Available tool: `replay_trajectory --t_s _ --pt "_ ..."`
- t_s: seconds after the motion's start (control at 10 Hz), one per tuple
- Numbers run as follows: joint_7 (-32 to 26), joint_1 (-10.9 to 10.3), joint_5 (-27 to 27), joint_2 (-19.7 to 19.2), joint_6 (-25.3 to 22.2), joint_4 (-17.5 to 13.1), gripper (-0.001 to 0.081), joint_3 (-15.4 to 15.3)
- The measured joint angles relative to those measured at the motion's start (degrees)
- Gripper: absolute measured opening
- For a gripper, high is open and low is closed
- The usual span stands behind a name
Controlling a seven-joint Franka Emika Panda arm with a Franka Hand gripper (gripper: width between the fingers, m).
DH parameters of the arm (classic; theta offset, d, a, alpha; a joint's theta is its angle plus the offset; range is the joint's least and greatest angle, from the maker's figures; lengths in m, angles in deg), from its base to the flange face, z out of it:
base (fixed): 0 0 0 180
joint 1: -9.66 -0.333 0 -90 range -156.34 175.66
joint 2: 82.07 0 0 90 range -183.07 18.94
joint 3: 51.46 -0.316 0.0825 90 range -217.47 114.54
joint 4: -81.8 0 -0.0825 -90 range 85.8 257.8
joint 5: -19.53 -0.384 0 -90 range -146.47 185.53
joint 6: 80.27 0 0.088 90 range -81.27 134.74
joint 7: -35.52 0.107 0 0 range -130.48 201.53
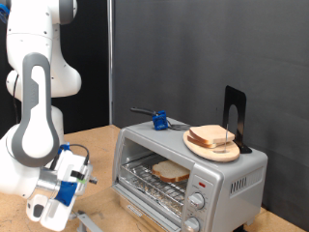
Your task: Make a piece of toast with the oven
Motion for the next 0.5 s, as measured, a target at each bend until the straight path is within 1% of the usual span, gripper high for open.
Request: replay_trajectory --t_s 0.1,0.3,0.4,0.5 --pt "0.22 0.45 0.51 0.94 -2.26 0.09 0.0808 0.33" --pt "0.70 2.11 2.57 4.50 -10.23 0.70 0.0808 1.46" --pt "0.95 2.64 3.34 6.54 -12.97 1.39 0.0808 2.04" --pt "1.42 2.99 3.73 8.78 -14.53 2.11 0.0808 2.52"
